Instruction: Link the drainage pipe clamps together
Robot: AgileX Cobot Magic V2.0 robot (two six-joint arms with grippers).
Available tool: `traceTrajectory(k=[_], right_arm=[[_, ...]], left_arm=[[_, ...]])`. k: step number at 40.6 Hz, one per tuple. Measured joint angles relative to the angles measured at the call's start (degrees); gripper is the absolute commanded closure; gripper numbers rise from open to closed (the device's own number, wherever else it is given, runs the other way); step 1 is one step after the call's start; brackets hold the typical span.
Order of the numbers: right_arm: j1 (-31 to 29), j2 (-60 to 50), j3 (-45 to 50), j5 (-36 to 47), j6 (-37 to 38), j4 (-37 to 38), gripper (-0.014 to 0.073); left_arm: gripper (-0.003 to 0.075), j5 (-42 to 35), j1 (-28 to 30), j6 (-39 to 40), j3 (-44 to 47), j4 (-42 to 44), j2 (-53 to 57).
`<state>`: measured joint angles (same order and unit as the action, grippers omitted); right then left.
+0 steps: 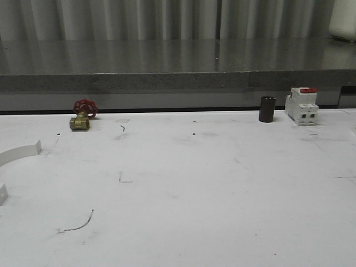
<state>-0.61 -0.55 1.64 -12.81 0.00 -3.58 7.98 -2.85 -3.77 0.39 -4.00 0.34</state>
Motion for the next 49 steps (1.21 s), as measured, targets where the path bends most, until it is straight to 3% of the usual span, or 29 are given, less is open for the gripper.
traceTrajectory(k=[6,13,17,23,32,42,46,49], right_arm=[[0.0,0.0,0.0,0.81,0.0,-0.21,0.0664],[0.0,0.0,-1.86,3.4,0.0,-0.81,0.0664],[0.0,0.0,-6.42,3.14,0.0,-0.9,0.0664],[0.0,0.91,-16.41,-3.48,0.0,-0.93,0.0662],[0.0,12.92,-26.46,-9.36,0.0,-1.15,0.0662],[0.0,18.6,-27.91,-9.96,0.0,-1.15,0.0662],[0.0,18.6,-27.91,-9.96,0.0,-1.15,0.0631],[0.0,18.6,-27.91,-9.96,0.0,-1.15,0.0545]], left_arm=[[0.0741,-2.05,0.0,0.0,0.0,0.65,0.0],[0.0741,-15.61,0.0,0.0,-0.47,0.76,0.0],[0.0741,-17.46,0.0,0.0,-3.4,2.52,0.0],[0.0741,-11.51,0.0,0.0,-12.26,8.76,-0.84],[0.0741,4.75,0.0,0.0,-22.65,10.14,-12.62],[0.0737,6.98,0.0,0.0,-23.43,10.14,-18.74],[0.0675,6.98,0.0,0.0,-23.43,10.14,-18.74],[0.0567,6.98,0.0,0.0,-23.43,10.14,-18.74]])
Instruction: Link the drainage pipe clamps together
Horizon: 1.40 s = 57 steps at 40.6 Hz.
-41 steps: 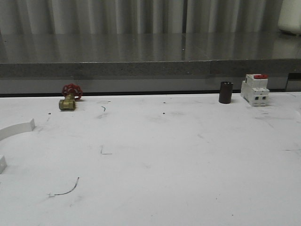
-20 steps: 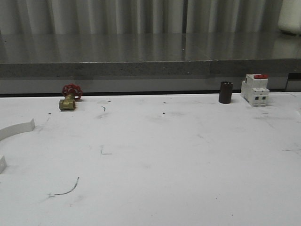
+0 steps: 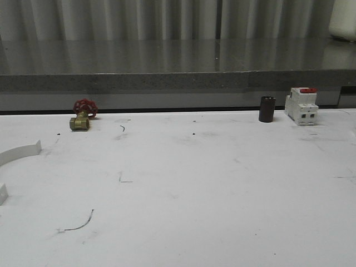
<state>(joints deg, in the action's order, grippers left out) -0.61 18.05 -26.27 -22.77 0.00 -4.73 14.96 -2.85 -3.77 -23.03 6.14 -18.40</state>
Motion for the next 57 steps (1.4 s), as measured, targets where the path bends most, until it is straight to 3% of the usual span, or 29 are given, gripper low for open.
traceTrajectory(k=[7,10,13,34,42,57], right_arm=[[0.0,0.0,0.0,-0.5,0.0,0.0,0.018],[0.0,0.0,0.0,-0.85,0.0,0.0,0.004],[0.0,0.0,0.0,-0.85,0.0,0.11,-0.0073],[0.0,0.0,0.0,-0.97,0.0,0.44,-0.0051],[0.0,0.0,0.0,-0.97,0.0,0.44,-0.0051],[0.0,0.0,0.0,-1.07,0.0,0.44,-0.0051]], left_arm=[[0.0202,0.0,0.0,0.0,0.0,-0.35,0.0],[0.0097,0.0,0.0,0.0,0.0,-1.04,0.0],[0.0052,0.0,0.0,0.0,0.0,-1.94,0.0],[0.0048,0.0,0.0,0.0,-0.15,-5.17,-0.29],[0.0048,1.42,0.0,0.0,-1.7,-8.46,-8.4],[0.0048,24.76,0.0,0.0,-24.32,-8.69,-40.93]])
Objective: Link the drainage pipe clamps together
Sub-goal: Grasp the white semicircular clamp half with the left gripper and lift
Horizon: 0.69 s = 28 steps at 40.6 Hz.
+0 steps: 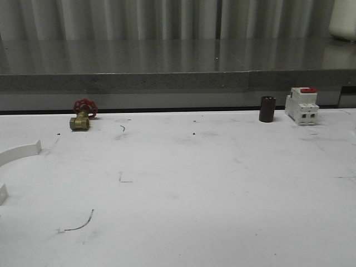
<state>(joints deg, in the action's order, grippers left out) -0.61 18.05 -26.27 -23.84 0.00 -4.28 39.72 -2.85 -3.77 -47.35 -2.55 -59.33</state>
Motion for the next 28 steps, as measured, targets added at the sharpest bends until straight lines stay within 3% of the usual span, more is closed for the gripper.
traceTrajectory(k=[9,28], right_arm=[[0.0,0.0,0.0,0.0,0.0,0.0,-0.0051],[0.0,0.0,0.0,0.0,0.0,0.21,-0.0051]], left_arm=[[0.0049,7.93,1.34,0.0,-11.08,-0.22,-18.47],[0.0049,9.17,2.47,-6.38,-21.35,-5.91,-44.76]])
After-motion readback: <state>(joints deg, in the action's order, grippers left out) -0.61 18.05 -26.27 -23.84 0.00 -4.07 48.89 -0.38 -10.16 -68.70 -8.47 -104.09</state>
